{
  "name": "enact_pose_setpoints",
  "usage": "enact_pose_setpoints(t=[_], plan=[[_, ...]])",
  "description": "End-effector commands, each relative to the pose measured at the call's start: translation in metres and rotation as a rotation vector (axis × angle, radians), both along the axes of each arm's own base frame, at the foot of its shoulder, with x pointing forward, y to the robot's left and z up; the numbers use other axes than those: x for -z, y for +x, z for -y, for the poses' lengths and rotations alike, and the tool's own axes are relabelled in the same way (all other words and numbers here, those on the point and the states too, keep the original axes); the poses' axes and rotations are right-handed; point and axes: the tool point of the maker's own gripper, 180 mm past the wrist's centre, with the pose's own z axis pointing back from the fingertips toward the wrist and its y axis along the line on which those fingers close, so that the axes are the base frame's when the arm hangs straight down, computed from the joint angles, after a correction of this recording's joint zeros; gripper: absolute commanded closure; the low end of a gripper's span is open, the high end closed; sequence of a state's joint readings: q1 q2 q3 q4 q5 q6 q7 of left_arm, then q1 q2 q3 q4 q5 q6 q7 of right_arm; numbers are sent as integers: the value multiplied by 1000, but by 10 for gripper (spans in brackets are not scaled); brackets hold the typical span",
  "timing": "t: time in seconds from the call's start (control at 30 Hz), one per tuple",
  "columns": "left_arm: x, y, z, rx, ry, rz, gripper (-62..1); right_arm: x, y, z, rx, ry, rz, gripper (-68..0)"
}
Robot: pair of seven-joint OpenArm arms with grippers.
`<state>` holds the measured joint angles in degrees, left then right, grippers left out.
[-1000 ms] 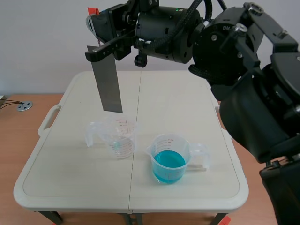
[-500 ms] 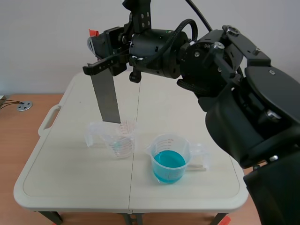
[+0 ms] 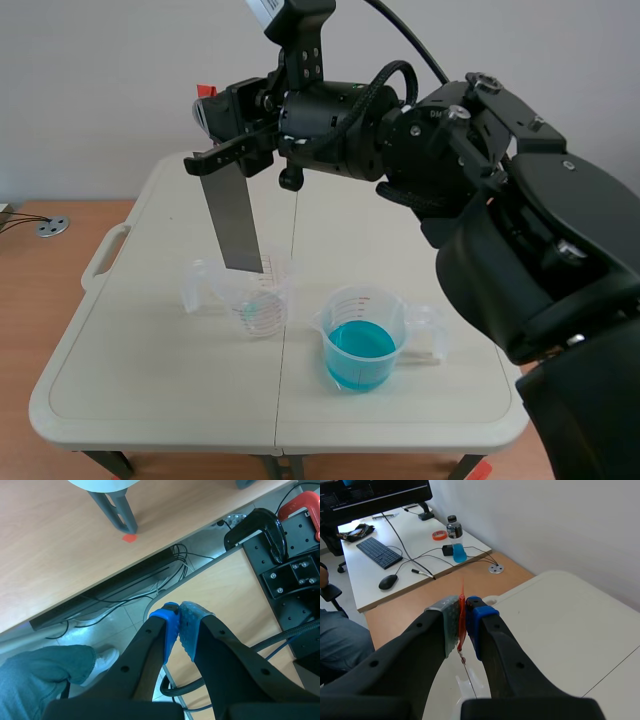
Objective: Hold the metal plate by the orange handle, dip it into the blue solution, take it out and point at it, then put the plate back in the beaker on the left.
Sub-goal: 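Put the plate into the left beaker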
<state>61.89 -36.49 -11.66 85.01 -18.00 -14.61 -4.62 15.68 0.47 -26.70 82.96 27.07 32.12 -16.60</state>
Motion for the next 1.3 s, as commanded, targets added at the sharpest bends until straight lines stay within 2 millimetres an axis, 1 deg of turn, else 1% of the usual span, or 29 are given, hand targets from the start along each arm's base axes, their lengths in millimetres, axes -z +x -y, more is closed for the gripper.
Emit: enact_pose_setpoints(t=[0.0,0.3,0.57,0.8,0.97,1.27], plan=[[-4,4,7,-1,-22,21,-16,-12,5,-1,3,32,26,-13],[-4,4,7,-1,-22,21,-16,14,10,2,16,33,-45,-13],[-4,4,7,-1,-22,21,-16,33,11,3,17,90,-132,-13],[-4,4,7,-1,-22,21,-16,43,12,2,24,149,-204,-13],[-4,4,7,-1,-22,20,-16,44,11,-2,21,187,-242,-13],[-3,4,7,-1,-20,18,-16,50,8,-4,14,188,-282,-13]])
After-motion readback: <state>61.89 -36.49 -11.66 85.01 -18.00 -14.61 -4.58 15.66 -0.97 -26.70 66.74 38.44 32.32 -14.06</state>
